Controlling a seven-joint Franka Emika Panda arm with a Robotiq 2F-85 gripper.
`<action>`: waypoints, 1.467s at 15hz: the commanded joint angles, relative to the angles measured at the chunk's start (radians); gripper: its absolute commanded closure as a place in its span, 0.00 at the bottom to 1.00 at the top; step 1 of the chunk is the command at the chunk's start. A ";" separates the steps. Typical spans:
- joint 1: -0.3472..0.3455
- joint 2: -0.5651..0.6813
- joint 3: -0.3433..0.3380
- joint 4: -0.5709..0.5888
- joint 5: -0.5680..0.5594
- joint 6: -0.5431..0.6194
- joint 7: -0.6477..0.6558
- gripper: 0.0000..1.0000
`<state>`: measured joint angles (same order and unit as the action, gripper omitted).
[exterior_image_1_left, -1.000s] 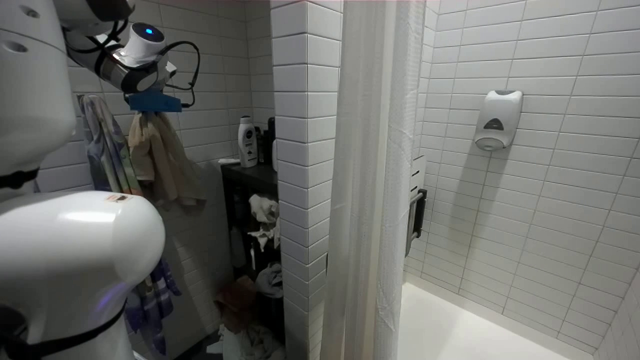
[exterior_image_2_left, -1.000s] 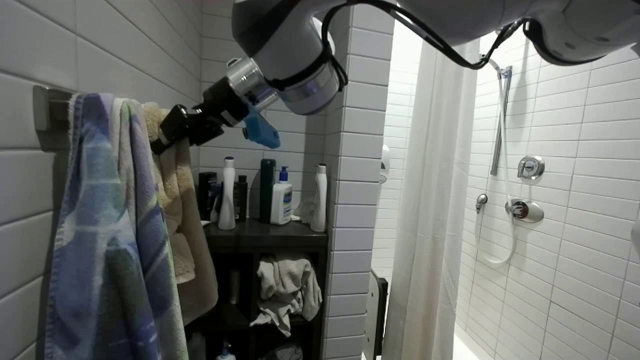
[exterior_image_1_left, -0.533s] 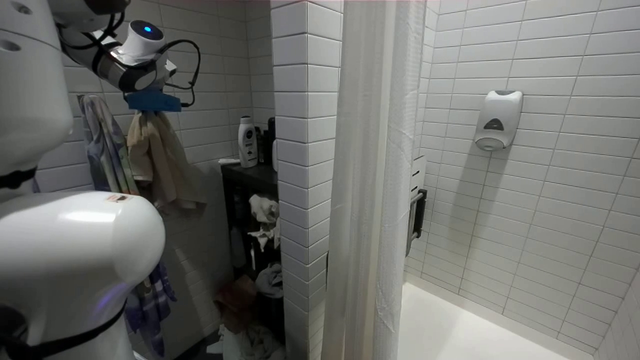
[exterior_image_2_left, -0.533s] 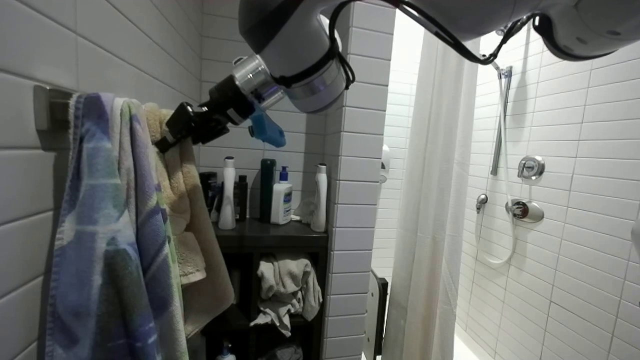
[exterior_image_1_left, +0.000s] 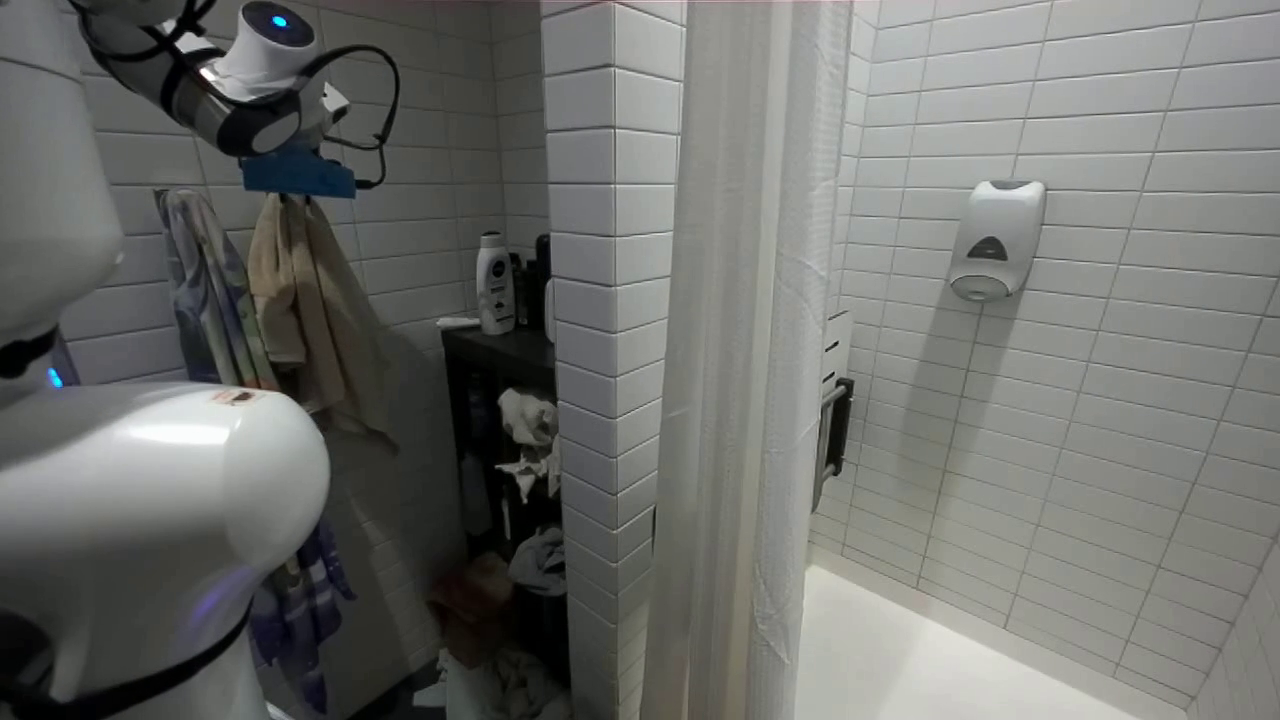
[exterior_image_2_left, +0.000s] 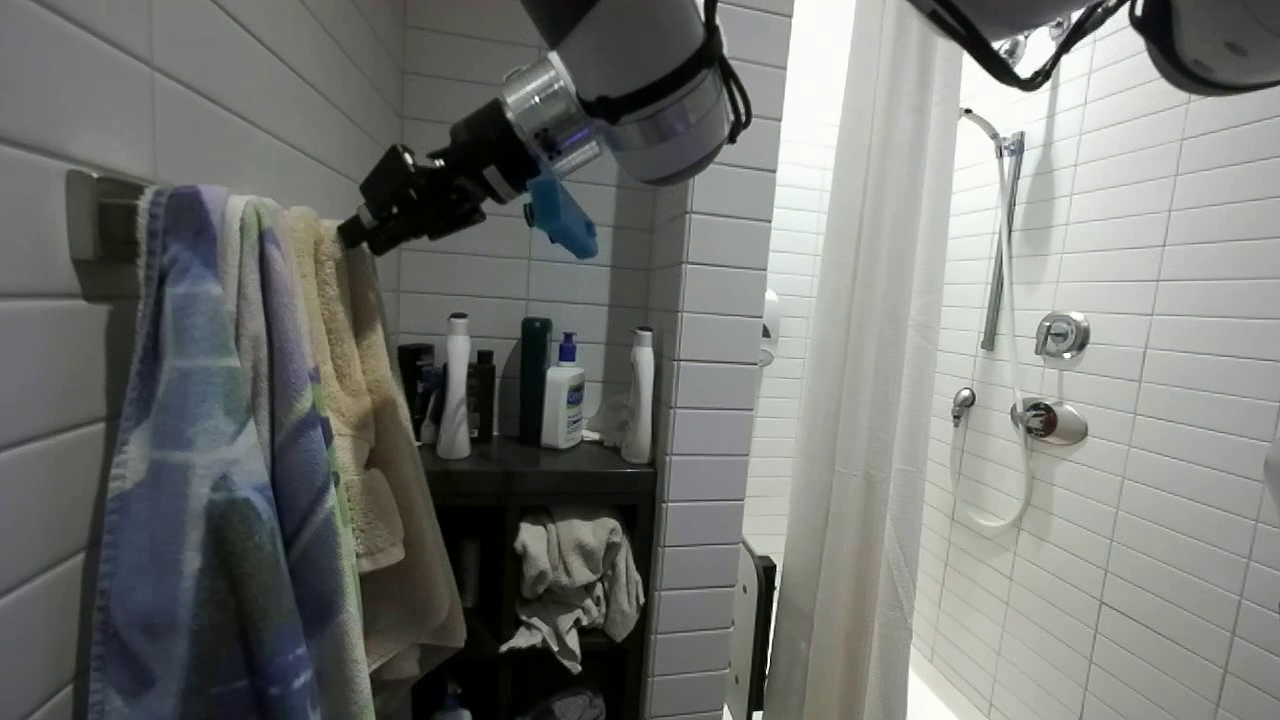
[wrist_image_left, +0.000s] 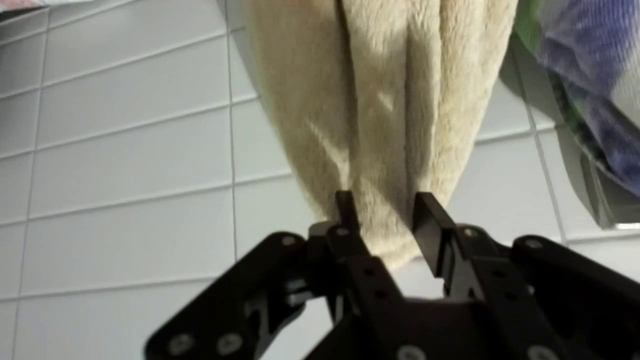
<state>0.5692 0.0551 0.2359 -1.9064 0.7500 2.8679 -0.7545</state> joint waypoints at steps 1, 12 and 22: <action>-0.007 -0.075 -0.002 0.003 0.067 0.046 -0.026 0.90; 0.000 -0.108 -0.008 -0.011 0.062 0.037 0.013 0.15; 0.003 -0.133 -0.007 -0.139 0.089 0.014 0.065 0.00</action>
<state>0.5698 -0.0467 0.2297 -2.0149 0.8102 2.9034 -0.6948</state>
